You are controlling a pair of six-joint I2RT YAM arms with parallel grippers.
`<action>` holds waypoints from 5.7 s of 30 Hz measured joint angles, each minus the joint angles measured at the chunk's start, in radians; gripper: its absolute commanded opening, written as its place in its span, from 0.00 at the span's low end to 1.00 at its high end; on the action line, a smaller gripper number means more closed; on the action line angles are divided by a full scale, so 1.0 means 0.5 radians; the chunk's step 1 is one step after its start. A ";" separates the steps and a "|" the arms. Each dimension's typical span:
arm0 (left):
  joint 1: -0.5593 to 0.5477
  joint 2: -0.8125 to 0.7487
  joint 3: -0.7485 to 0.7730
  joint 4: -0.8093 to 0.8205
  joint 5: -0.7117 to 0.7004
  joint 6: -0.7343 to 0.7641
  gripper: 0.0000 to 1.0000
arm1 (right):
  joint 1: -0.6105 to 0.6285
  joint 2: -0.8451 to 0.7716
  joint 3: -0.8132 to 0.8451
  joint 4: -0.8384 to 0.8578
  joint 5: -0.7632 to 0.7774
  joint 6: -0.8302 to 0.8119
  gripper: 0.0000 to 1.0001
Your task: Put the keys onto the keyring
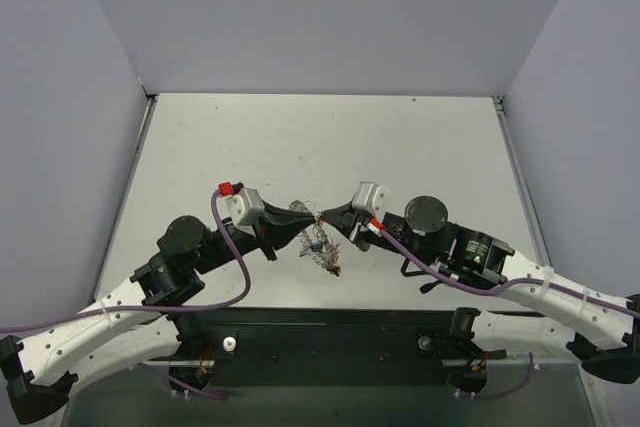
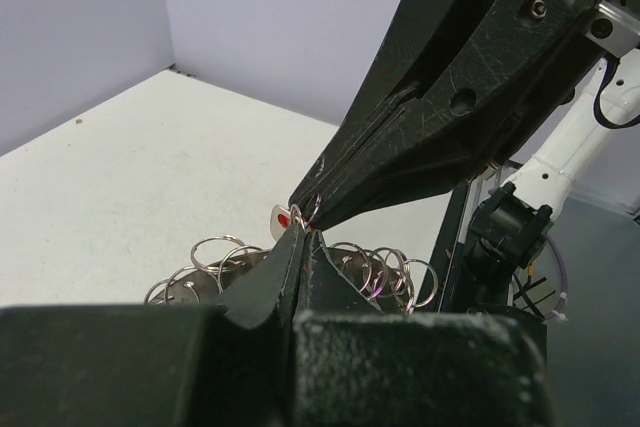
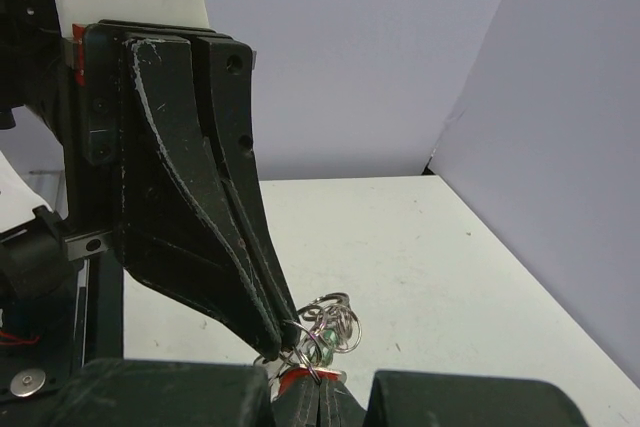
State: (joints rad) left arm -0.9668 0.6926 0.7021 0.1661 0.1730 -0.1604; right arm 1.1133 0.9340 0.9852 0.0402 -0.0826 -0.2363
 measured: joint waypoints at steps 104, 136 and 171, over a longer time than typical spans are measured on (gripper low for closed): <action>-0.011 -0.239 0.198 -0.969 -1.137 0.289 0.00 | -0.262 1.289 -0.381 -0.365 -0.442 1.754 0.20; -0.011 -0.217 0.198 -0.970 -1.124 0.285 0.00 | -0.406 1.327 -0.291 -0.211 -0.414 1.675 0.29; -0.011 -0.224 0.198 -0.970 -1.122 0.284 0.00 | -0.414 1.464 -0.307 -0.037 -0.485 1.728 0.16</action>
State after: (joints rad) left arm -0.9726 0.5808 0.8009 -0.3191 -0.3878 -0.0185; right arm 0.9062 1.6661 0.8314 0.0219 -0.3252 0.6277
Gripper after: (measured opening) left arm 0.019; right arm 0.184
